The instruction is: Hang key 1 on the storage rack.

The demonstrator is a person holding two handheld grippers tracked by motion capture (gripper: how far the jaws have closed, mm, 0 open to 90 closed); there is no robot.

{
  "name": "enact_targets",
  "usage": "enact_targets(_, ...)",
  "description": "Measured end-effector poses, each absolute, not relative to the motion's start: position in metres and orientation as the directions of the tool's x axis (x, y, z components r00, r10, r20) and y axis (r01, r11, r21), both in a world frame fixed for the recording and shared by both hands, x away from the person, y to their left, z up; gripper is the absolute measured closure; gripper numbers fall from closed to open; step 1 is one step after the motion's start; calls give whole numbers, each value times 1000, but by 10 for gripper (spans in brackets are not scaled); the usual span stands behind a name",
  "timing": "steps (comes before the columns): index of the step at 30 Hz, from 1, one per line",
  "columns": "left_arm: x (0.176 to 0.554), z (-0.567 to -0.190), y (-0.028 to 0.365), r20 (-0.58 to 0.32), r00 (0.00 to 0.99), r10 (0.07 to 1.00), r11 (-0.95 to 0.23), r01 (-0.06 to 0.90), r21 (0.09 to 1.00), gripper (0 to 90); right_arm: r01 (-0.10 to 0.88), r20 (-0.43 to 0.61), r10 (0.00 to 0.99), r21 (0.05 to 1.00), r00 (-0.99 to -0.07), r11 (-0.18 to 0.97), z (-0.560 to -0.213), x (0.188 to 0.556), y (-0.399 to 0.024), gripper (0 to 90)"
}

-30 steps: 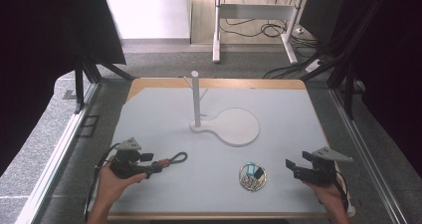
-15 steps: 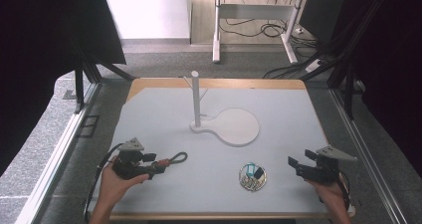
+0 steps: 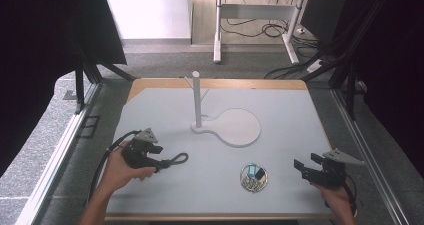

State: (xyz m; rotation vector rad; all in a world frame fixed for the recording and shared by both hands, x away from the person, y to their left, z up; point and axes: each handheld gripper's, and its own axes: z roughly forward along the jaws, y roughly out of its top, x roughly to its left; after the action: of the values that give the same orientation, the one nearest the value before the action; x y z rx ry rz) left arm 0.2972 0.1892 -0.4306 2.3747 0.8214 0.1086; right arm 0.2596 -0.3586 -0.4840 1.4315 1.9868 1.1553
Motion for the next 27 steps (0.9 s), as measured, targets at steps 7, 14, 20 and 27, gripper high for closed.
enact_targets(7, 313, -434, 178, -82, 832, 548, -703, 511, 494, 393, 571, 120, 921, 811, -370, 123, -486, 257, -362, 253)
enact_targets(14, 322, -441, 181, -109, 836, 538, -721, 524, 453, 425, 578, 123, 922, 807, -367, 123, -489, 255, -365, 261)
enact_targets(20, 324, -442, 182, -115, 835, 538, -729, 529, 434, 447, 582, 121, 919, 802, -375, 132, -489, 256, -363, 268)
enact_targets(27, 330, -444, 180, -112, 862, 494, -778, 496, 385, 456, 586, 115, 913, 797, -390, 150, -491, 256, -360, 278)
